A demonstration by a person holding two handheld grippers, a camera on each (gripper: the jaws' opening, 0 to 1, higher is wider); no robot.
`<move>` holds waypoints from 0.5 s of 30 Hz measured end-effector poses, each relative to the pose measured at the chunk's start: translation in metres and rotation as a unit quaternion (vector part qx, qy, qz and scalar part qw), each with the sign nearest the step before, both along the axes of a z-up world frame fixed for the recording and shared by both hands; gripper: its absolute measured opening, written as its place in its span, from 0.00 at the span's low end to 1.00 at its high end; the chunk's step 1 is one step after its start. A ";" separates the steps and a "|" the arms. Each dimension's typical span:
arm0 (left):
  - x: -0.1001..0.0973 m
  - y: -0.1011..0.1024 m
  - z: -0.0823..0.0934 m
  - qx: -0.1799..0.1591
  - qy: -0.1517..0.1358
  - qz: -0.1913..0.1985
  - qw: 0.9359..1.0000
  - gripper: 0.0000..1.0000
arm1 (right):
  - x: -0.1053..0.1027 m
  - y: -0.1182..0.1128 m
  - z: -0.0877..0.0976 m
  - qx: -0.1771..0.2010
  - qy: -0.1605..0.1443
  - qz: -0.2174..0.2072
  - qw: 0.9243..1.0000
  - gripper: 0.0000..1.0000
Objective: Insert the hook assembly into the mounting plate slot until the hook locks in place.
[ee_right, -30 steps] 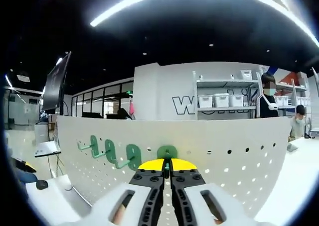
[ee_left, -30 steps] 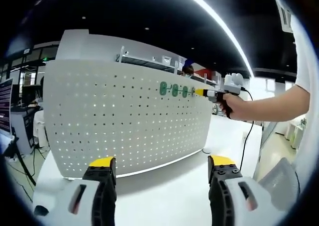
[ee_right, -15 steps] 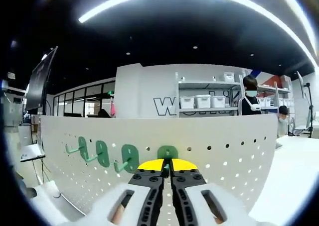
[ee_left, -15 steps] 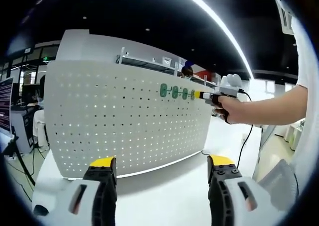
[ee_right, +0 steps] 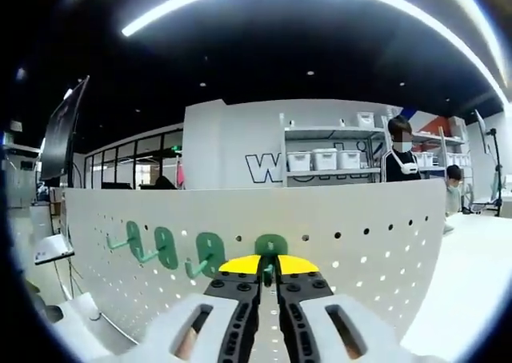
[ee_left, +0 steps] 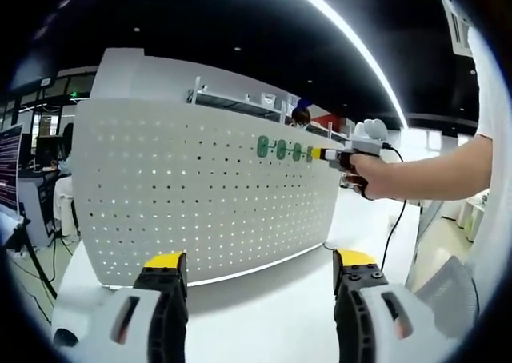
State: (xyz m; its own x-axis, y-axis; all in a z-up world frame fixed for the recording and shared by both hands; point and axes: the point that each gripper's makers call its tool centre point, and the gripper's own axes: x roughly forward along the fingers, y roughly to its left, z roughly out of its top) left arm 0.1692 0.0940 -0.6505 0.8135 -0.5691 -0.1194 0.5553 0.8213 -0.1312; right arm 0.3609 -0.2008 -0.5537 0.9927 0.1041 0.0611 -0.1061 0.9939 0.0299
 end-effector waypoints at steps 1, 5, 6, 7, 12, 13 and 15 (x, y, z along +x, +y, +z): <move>0.000 0.000 0.000 -0.001 0.000 0.000 1.000 0.77 | 0.000 0.001 0.000 -0.002 -0.003 0.006 1.000 0.07; 0.001 0.000 0.001 -0.001 -0.002 0.000 1.000 0.76 | -0.003 0.005 -0.001 -0.006 -0.011 0.034 0.999 0.13; 0.001 0.000 0.002 -0.001 -0.002 0.000 1.000 0.76 | -0.004 0.007 0.000 -0.008 -0.012 0.040 0.999 0.15; 0.001 0.000 0.002 0.000 -0.003 -0.001 1.000 0.76 | -0.005 0.010 0.001 -0.003 -0.013 0.053 0.999 0.17; 0.003 0.000 0.004 0.000 -0.006 0.000 1.000 0.77 | -0.007 0.011 -0.002 -0.016 -0.010 0.064 0.998 0.25; 0.004 0.000 0.005 0.001 -0.007 -0.001 1.000 0.77 | -0.008 0.011 -0.002 -0.016 -0.010 0.065 0.998 0.28; 0.004 0.000 0.006 0.002 -0.008 -0.002 1.000 0.77 | -0.010 0.013 -0.004 -0.027 -0.009 0.075 0.997 0.29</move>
